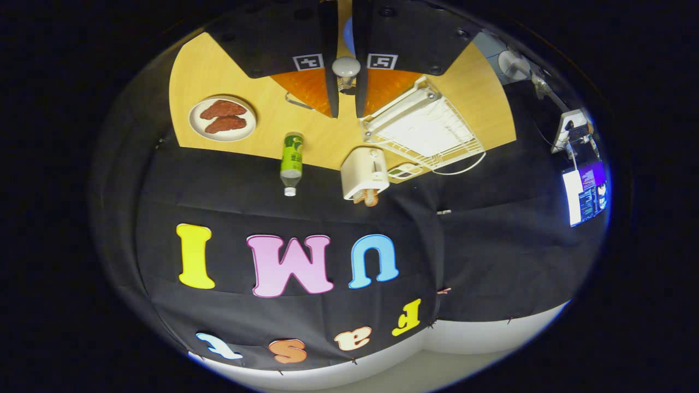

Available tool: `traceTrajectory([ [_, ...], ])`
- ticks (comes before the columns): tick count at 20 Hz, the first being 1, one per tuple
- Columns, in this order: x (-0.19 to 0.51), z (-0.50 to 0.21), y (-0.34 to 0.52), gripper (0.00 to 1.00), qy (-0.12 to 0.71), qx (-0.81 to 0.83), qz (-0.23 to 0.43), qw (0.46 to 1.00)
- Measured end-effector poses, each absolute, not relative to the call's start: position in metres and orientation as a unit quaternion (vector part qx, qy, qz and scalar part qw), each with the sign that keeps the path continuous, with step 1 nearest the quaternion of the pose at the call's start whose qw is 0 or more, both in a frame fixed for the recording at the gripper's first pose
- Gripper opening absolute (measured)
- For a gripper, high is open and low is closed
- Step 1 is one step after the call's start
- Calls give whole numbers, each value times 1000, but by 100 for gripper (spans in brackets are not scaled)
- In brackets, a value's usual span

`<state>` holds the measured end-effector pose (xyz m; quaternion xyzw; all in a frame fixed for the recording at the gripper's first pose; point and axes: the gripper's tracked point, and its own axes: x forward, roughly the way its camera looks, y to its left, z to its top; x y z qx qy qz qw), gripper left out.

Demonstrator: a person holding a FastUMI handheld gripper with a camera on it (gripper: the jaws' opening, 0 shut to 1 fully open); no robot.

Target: Take the plate from the dish rack, then take the spoon from the basket and place it into the plate.

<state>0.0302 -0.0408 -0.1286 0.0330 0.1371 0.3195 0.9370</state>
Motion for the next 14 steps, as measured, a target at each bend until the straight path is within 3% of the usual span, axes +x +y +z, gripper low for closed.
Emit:
traceTrajectory([
  [8,-12,-164,13,14,155,8,408,900],
  [14,-33,-216,23,14,185,-23,431,883],
])
